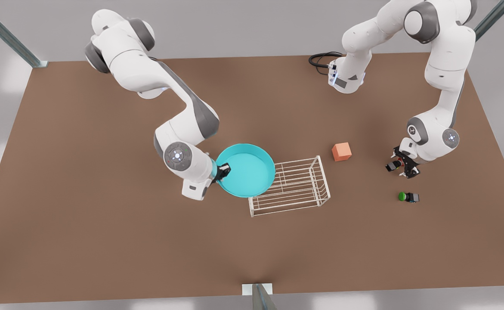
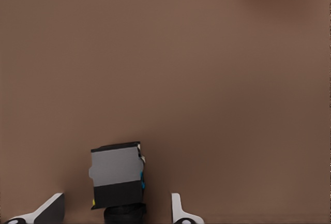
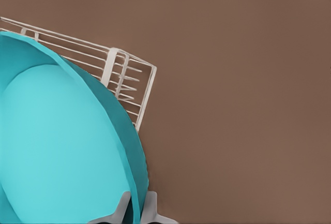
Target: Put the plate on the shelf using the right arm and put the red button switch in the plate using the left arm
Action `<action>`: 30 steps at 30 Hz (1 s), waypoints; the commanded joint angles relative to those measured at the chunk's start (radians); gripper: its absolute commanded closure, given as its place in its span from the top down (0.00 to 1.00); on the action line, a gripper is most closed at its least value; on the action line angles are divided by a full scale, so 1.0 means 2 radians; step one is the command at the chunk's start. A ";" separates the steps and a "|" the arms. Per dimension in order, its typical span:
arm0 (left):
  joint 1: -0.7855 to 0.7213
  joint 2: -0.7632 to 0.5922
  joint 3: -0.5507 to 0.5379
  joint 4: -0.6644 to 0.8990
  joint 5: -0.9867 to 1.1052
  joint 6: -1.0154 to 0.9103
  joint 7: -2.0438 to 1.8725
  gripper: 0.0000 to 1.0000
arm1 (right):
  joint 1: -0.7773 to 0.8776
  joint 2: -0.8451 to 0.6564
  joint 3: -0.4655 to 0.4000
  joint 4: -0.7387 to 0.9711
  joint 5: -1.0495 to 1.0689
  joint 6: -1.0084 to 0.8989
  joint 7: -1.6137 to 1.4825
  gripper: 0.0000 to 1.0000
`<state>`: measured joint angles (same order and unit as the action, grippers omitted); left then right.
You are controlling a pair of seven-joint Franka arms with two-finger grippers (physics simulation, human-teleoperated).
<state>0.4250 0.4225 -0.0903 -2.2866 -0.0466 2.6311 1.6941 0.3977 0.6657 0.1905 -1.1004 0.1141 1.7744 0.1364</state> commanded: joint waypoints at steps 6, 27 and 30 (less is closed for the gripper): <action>-0.002 -0.008 -0.002 -0.009 0.000 -0.006 0.033 1.00 | 0.045 0.014 0.008 0.013 -0.002 0.132 0.466 0.21; -0.002 -0.062 -0.002 0.000 -0.005 -0.068 0.032 0.37 | 0.022 -0.108 0.005 0.011 -0.009 -0.048 0.405 1.00; -0.002 -0.105 -0.005 0.013 -0.027 -0.123 0.031 0.37 | -0.137 -0.136 0.004 0.009 -0.014 -0.195 0.039 1.00</action>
<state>0.4234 0.2297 -0.1008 -2.2657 -0.0791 2.5031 1.7528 0.1944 0.4079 0.1963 -1.0842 0.0850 1.7414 0.8088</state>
